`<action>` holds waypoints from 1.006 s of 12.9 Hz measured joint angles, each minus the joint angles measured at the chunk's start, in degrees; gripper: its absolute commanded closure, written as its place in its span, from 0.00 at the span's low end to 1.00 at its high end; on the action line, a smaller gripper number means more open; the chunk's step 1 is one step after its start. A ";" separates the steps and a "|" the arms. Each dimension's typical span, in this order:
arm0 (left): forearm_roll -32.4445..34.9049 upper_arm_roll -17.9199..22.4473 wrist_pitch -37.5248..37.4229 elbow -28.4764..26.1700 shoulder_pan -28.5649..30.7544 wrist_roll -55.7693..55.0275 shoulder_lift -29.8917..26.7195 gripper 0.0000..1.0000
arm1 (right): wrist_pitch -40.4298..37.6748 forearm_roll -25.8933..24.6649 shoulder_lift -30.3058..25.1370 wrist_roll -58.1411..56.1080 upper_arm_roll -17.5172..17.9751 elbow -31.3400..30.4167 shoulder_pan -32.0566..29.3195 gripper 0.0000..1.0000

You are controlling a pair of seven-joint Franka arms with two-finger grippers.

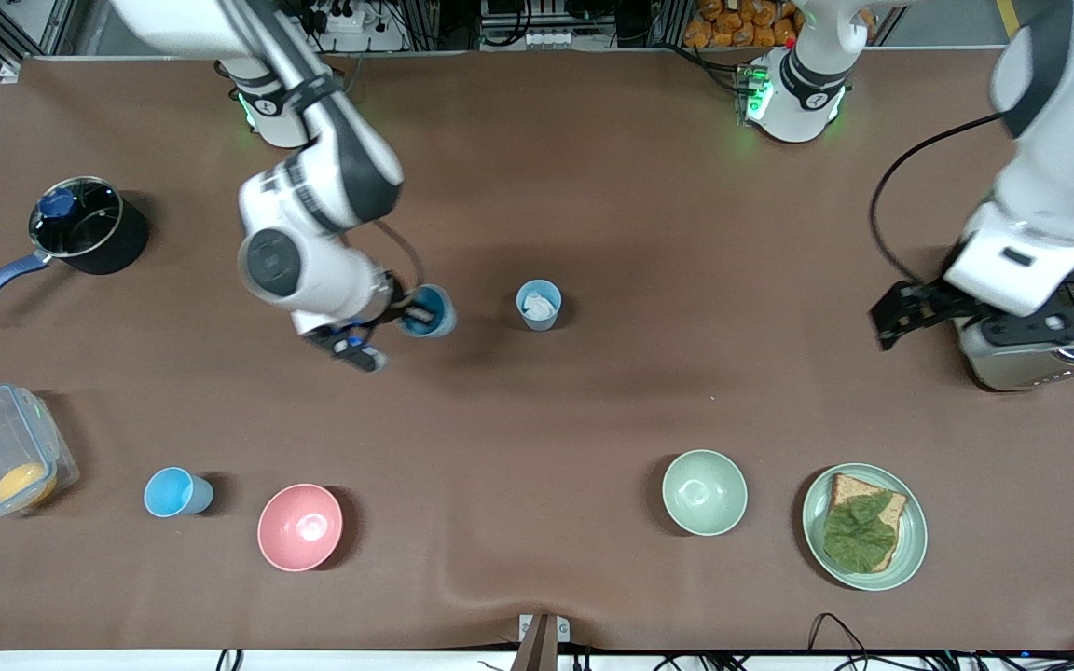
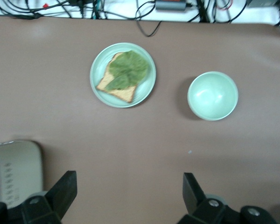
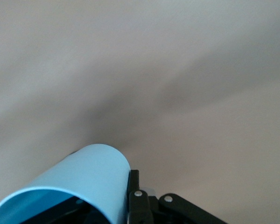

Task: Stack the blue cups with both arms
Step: 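Lower the held blue cup into the tissue cup with the right gripper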

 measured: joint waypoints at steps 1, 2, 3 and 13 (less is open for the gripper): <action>0.00 -0.05 -2.58 1.02 0.71 1.79 -0.30 0.00 | 1.38 0.73 0.18 2.42 -0.01 0.02 2.48 1.00; 0.00 -0.10 -4.86 2.06 1.31 3.60 -0.49 0.00 | 2.96 0.92 0.45 4.68 -0.03 0.03 4.70 1.00; -0.02 -0.10 -6.68 2.96 1.84 5.18 -0.67 0.00 | 4.92 0.94 0.99 6.55 -0.05 0.01 6.59 1.00; -1.15 8.38 -12.46 4.43 -3.97 12.63 -4.52 0.00 | 13.65 0.94 7.32 10.24 -0.51 0.94 12.64 1.00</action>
